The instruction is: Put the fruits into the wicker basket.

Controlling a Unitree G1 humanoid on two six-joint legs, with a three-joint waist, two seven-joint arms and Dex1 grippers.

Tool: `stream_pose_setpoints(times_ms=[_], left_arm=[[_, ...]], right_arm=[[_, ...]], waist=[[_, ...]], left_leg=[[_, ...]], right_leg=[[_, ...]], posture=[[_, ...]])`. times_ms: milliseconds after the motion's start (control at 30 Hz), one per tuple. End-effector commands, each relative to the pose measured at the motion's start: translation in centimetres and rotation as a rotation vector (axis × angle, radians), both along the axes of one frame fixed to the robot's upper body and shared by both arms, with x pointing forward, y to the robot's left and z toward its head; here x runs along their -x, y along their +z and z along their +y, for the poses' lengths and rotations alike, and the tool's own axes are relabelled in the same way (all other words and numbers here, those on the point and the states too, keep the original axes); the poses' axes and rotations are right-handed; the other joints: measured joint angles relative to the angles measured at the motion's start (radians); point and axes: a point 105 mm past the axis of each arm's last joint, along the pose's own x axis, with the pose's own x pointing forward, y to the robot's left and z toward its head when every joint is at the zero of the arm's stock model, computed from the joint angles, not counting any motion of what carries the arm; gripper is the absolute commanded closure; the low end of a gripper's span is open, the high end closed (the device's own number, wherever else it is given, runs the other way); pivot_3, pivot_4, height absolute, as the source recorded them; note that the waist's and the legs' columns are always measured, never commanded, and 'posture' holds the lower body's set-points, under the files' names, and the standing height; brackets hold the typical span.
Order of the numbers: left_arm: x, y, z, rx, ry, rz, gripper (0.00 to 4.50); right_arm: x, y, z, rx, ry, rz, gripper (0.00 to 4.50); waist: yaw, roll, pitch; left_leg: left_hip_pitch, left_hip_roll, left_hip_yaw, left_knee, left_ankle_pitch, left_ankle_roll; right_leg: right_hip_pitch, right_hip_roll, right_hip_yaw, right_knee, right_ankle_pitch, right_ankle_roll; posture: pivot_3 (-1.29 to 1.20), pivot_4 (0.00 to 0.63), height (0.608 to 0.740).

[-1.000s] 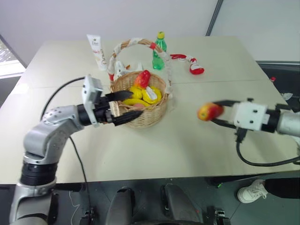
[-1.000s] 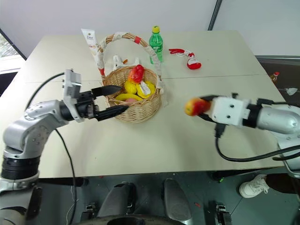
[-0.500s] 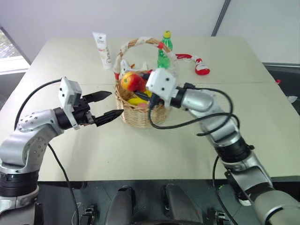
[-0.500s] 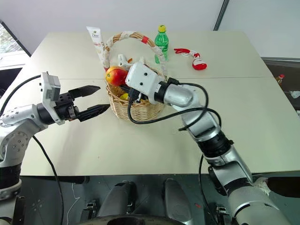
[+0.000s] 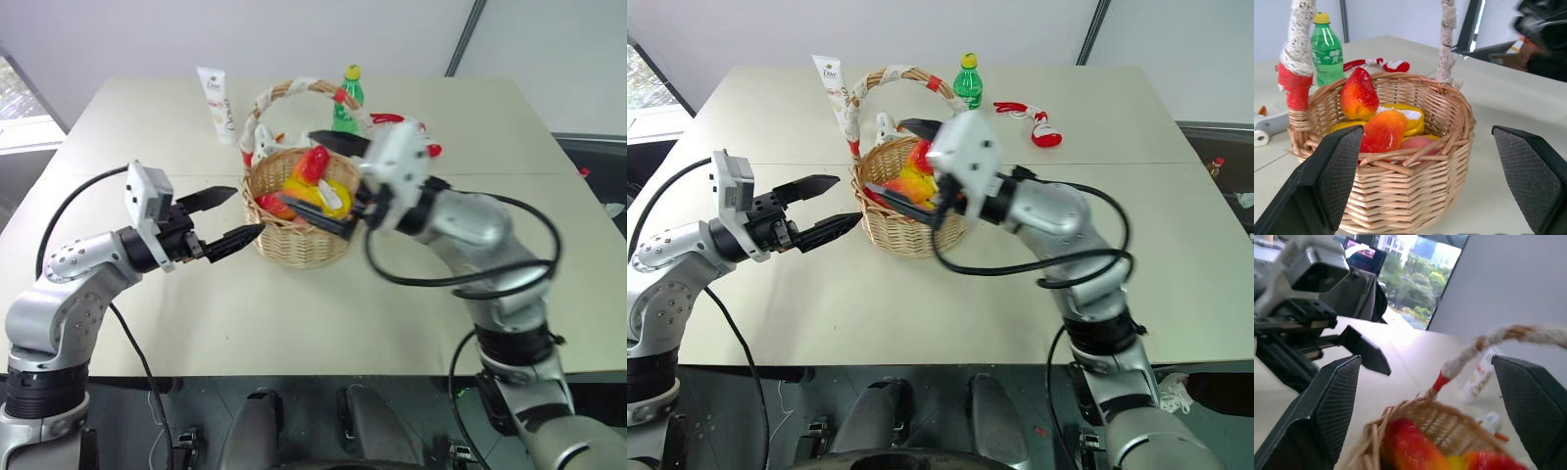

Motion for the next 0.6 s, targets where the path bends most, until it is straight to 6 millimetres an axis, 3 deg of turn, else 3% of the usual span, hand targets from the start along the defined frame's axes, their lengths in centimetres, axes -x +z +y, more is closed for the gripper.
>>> stream_pose_setpoints(times_ms=[33,167,300,433,533,600], left_arm=[[0.1,1.1,-0.6,0.013,-0.025,-0.048,0.0],[-0.1,1.1,-1.0,0.018,-0.043,-0.047,0.0],[-0.4,1.2,-1.5,0.025,-0.059,-0.054,0.0],[-0.5,1.4,-1.9,0.036,-0.064,-0.063,0.0],[-0.4,1.6,-2.0,0.046,-0.059,-0.07,0.0],[-0.1,1.4,-2.0,0.049,-0.055,-0.068,0.0]], right_arm=[[0.2,-0.3,-3.3,-0.081,-0.089,0.108,0.05],[-1.9,-1.7,-5.2,-0.154,-0.24,0.188,0.05],[-5.5,-3.0,-5.3,-0.212,-0.376,0.22,0.05],[-7.7,-3.9,-4.8,-0.26,-0.419,0.244,0.05],[-8.2,-3.7,-4.2,-0.291,-0.4,0.243,1.25],[-8.1,-3.6,-4.0,-0.288,-0.386,0.231,2.35]], waist=[[-0.001,0.0,0.0],[-0.014,0.0,0.0],[-0.031,0.0,0.0],[-0.03,0.0,0.0],[-0.029,0.001,0.0],[-0.028,0.001,0.0]], left_leg=[[0.0,0.0,0.0,0.0,0.0,0.0],[0.001,0.0,0.001,0.0,0.0,0.0],[0.002,0.0,0.002,0.0,0.0,0.0],[0.001,0.0,0.002,-0.001,0.0,0.0],[0.0,0.0,0.001,-0.001,0.0,0.0],[-0.001,0.0,0.001,-0.001,0.0,0.0]], right_leg=[[0.0,0.0,0.0,0.0,0.0,0.0],[-0.001,0.002,0.001,0.001,0.0,0.0],[-0.001,0.004,0.001,0.002,0.0,0.0],[-0.002,0.005,0.001,0.003,0.0,0.0],[-0.003,0.004,0.001,0.002,0.0,0.0],[-0.003,0.003,0.001,0.002,0.0,0.0]], posture=[[0.0,0.15,0.74],[0.0,0.15,0.74],[0.0,0.15,0.74],[0.0,0.15,0.74],[0.0,0.15,0.74],[0.0,0.15,0.74]])
